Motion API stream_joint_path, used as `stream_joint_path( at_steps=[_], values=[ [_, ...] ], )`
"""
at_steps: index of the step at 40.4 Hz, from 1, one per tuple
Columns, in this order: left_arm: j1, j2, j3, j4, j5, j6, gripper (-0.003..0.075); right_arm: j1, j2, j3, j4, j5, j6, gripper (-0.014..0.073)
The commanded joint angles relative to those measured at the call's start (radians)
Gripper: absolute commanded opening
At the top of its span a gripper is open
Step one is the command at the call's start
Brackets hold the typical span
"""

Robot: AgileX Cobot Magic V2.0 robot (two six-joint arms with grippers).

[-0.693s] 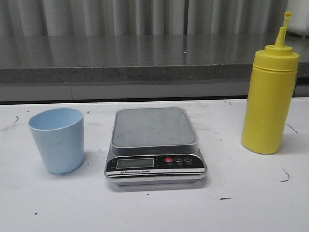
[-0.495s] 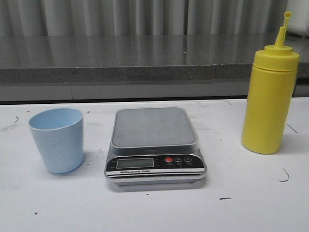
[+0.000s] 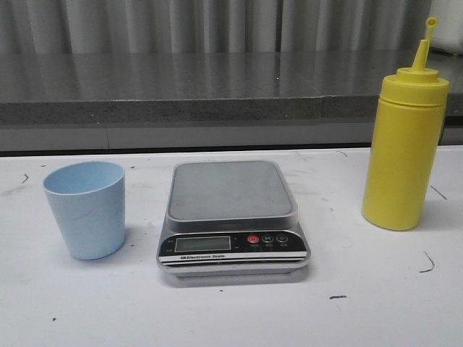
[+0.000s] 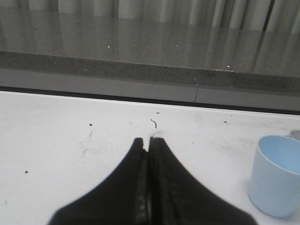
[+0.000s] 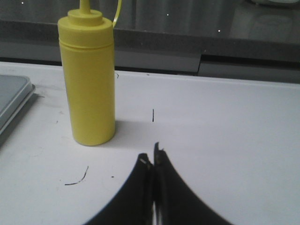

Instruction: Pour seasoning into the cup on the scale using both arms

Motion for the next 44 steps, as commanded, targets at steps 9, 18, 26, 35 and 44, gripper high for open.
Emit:
stream_joint_path(
  at_steps=[9,18,26,35,44],
  values=[
    [0.001,-0.015,0.023,-0.008,-0.090,-0.006,-0.0020,-0.006,-0.017,-0.006,-0.003,-0.100,-0.007,-0.0071],
    [0.001,-0.015,0.023,-0.011,-0.155,-0.006,-0.0020,-0.006,-0.017,-0.006,-0.003,-0.152,-0.007,-0.0071],
    [0.001,-0.015,0.021,-0.021,-0.418,-0.006,-0.0020,-0.006,-0.017,-0.017,-0.003,-0.277,-0.007,-0.0071],
    [0.001,0.030,-0.222,-0.019,-0.189,-0.006,-0.0020,-0.006,0.009,-0.201,-0.001,-0.149,-0.007,-0.0069],
    [0.001,0.283,-0.470,-0.008,0.078,0.004,-0.0020,-0.006,0.229,-0.442,0.062,0.026,-0.007,-0.0069]
  ],
)
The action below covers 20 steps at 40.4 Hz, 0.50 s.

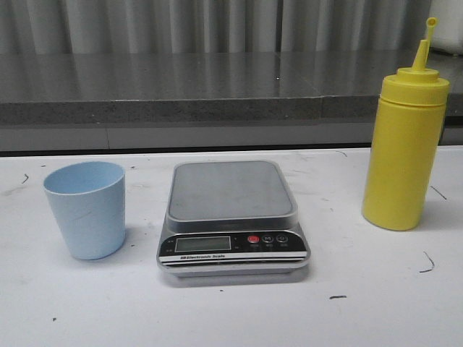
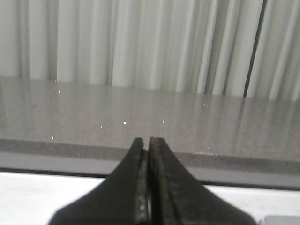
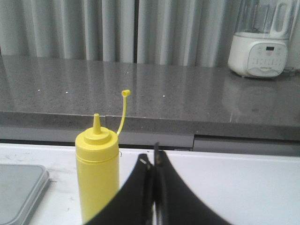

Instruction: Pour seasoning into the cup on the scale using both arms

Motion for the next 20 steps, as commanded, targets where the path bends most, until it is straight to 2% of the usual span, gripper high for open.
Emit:
stream_joint_path(
  at_steps=[1,7,13,15,17,19,20],
  values=[
    [0.001,0.124,-0.098,0.003,0.028,0.002,-0.0020,-0.006,0.110,-0.102,0.023,-0.040,-0.007,-0.0069],
    [0.001,0.225,-0.145,0.003,0.028,0.002,-0.0020,-0.006,0.232,-0.160,0.031,-0.040,-0.007,-0.0069],
    [0.001,0.241,-0.145,0.003,0.006,0.002,-0.0018,-0.006,0.273,-0.162,0.032,-0.046,-0.007,-0.0067],
    [0.001,0.241,-0.145,0.003,0.008,0.002,-0.0003,-0.006,0.273,-0.162,0.032,-0.040,-0.007,-0.0042],
    [0.001,0.241,-0.145,0.003,0.009,0.002,0.0052,-0.006,0.273,-0.162,0.032,-0.040,-0.007,0.0001],
    [0.001,0.241,-0.145,0.003,0.012,0.002,0.0152,-0.006,0.273,-0.162,0.032,-0.040,-0.007,0.0080],
    [0.001,0.241,-0.145,0.003,0.012,0.002,0.0227,-0.006,0.273,-0.162,0.032,-0.040,-0.007,0.0137]
  ],
)
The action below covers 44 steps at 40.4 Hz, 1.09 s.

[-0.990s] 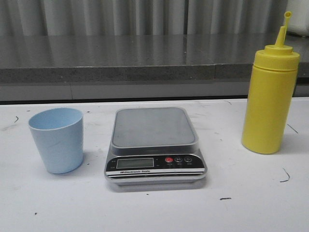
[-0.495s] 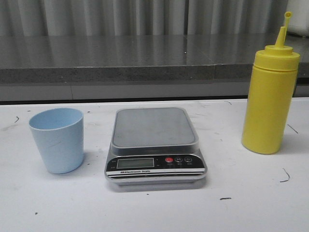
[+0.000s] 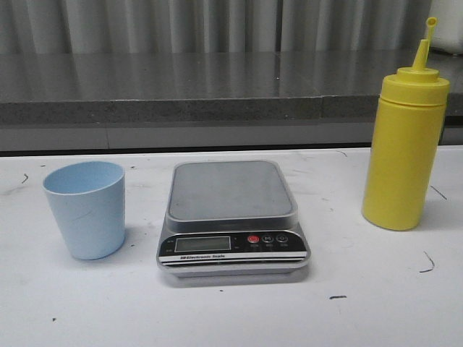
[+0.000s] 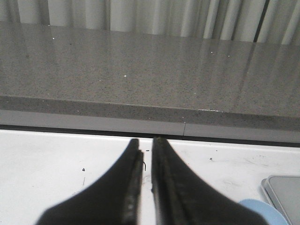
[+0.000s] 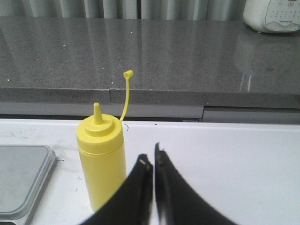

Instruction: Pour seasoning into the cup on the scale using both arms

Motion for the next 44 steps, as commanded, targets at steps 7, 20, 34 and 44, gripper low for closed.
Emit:
stream_joint_path(
  at_steps=[7,20,34,44],
  values=[
    [0.001,0.013,-0.037,-0.005,-0.079,-0.002,0.0690,-0.006,0.015,-0.038,0.004,-0.074,-0.007,0.0579],
    [-0.024,0.103,-0.060,-0.023,-0.057,-0.002,0.0599,-0.006,0.015,-0.038,0.003,-0.077,-0.008,0.0643],
    [-0.369,0.492,-0.255,-0.008,0.077,0.048,0.0597,-0.004,0.015,-0.038,0.003,-0.077,-0.008,0.0643],
    [-0.557,0.798,-0.455,0.052,0.234,0.048,0.0564,-0.004,0.015,-0.038,0.003,-0.075,-0.008,0.0643]
  ],
)
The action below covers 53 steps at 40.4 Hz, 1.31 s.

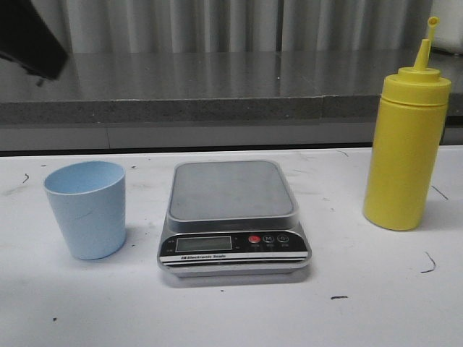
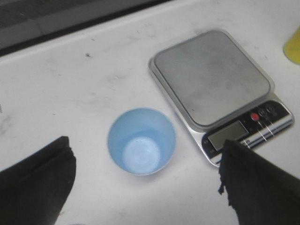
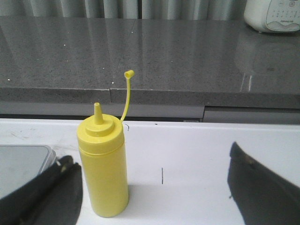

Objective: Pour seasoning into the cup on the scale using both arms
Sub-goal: 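Lower the left gripper onto the light-blue cup and grasp its rim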

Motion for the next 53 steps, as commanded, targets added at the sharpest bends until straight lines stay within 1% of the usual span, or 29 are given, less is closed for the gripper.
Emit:
stream_joint_path(
  at_steps=[1,4,9,14,19,27,30,33,39,43,44,48,53],
  values=[
    [-0.054,0.105,-0.118,0.010,0.020,0.002,0.0559,-0.004,0.015,-0.038,0.002,-0.075,-0.008,0.0643],
    [-0.074,0.187,-0.181,0.010,0.075,0.002,0.0544,-0.004,0.015,-0.038,0.002,-0.075,-0.008,0.0643],
    [-0.081,0.324,-0.283,0.010,0.190,0.002,0.0544,-0.004,0.015,-0.038,0.002,-0.073,-0.008,0.0643],
    [-0.081,0.432,-0.359,0.012,0.278,0.002,0.0544,-0.004,0.015,-0.038,0.002,-0.073,-0.008,0.0643],
    [-0.081,0.516,-0.399,0.017,0.294,0.002,0.0543,-0.004,0.015,-0.038,0.002,-0.073,-0.008,0.0643],
    [-0.081,0.608,-0.417,0.042,0.309,0.002,0.0540,-0.004,0.015,-0.038,0.002,-0.071,-0.008,0.0643],
    [-0.081,0.621,-0.417,0.055,0.324,0.002,0.0494,-0.004,0.015,-0.038,0.002,-0.067,-0.008,0.0643],
    [-0.081,0.623,-0.417,0.070,0.334,0.002,0.0399,-0.004,0.015,-0.038,0.002,-0.065,-0.008,0.0643],
    [-0.081,0.623,-0.417,0.092,0.346,0.002,0.0137,-0.004,0.015,-0.038,0.002,-0.065,-0.008,0.0643],
    [-0.081,0.623,-0.417,0.101,0.346,0.002,-0.0006,-0.004,0.015,-0.038,0.002,-0.065,-0.008,0.0643],
    [-0.081,0.623,-0.417,0.101,0.348,0.002,-0.0018,-0.004,0.015,-0.038,0.002,-0.065,-0.008,0.0643],
    [-0.081,0.623,-0.435,0.101,0.377,0.002,-0.0020,-0.004,0.015,-0.038,0.002,-0.065,-0.008,0.0643],
    [-0.084,0.623,-0.522,0.101,0.467,0.002,-0.0020,-0.004,0.015,-0.038,0.002,-0.063,-0.008,0.0643]
  ],
)
